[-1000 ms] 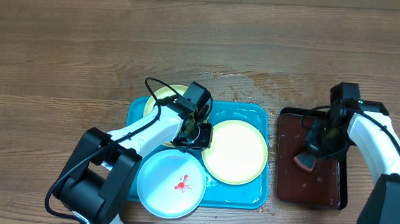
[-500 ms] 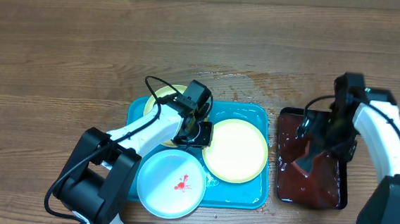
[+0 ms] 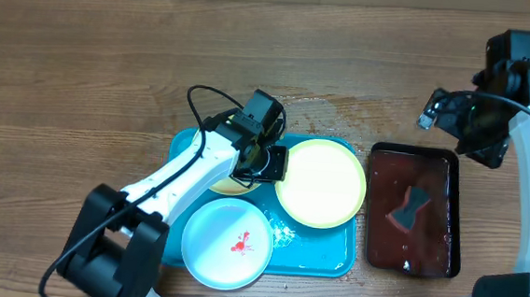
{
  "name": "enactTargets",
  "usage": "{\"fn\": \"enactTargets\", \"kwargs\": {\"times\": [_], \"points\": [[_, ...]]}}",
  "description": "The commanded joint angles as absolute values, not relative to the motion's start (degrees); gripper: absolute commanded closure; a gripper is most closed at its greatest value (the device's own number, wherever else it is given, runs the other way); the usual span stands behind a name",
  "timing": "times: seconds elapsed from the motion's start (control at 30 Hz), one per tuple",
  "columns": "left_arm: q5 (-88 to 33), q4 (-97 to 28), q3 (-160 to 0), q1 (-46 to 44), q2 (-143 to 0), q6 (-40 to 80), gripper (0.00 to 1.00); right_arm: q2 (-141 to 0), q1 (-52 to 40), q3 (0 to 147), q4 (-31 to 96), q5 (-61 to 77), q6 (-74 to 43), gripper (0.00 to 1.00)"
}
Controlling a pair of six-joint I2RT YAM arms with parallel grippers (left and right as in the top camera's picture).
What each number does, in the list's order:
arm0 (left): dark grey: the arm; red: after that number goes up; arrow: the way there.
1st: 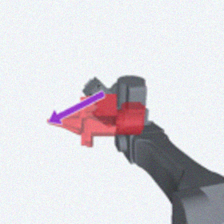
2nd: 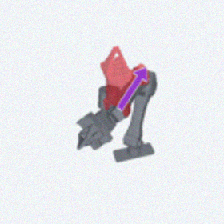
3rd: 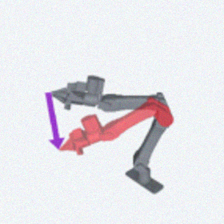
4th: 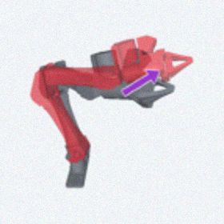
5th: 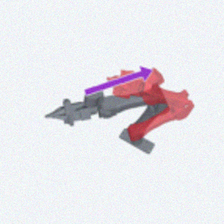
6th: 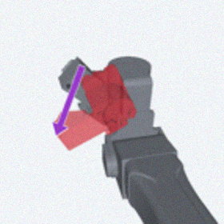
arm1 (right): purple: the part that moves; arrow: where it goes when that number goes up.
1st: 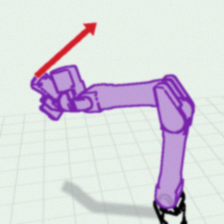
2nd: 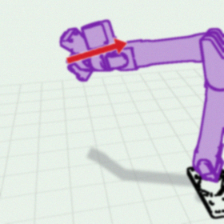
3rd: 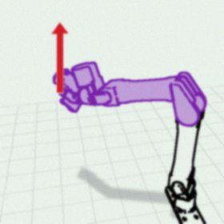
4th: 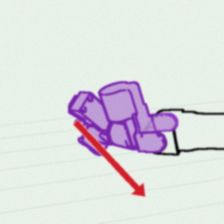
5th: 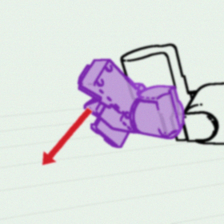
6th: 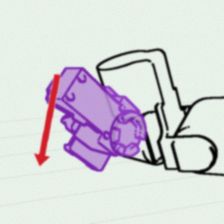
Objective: Clean dirty plates on tray and stack at the side
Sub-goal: 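Lift the cleaned yellow plate with the left gripper toward the dark tray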
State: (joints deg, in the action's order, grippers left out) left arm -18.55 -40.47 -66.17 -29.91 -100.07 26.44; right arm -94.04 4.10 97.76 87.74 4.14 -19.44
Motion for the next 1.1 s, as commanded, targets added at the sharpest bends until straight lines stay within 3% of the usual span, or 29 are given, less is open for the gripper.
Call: {"fn": "enactTargets", "kwargs": {"times": [0.0, 0.4, 1.07], "points": [[-21.1, -41.2, -68.8, -30.2, -95.0, 25.3, 0.96, -93.2, 4.2, 106.5, 91.0, 4.2, -17.8, 0.00], [-4.6, -51.5, -86.6, -38.8, -96.9, 23.1, 0.96, -92.7, 4.1, 124.4, 97.1, 6.2, -14.7, 0.00], [5.0, -59.7, -110.7, -50.3, -119.6, 19.3, 0.96, -92.6, 4.2, 132.2, 94.1, 6.2, -11.9, 0.00]]}}
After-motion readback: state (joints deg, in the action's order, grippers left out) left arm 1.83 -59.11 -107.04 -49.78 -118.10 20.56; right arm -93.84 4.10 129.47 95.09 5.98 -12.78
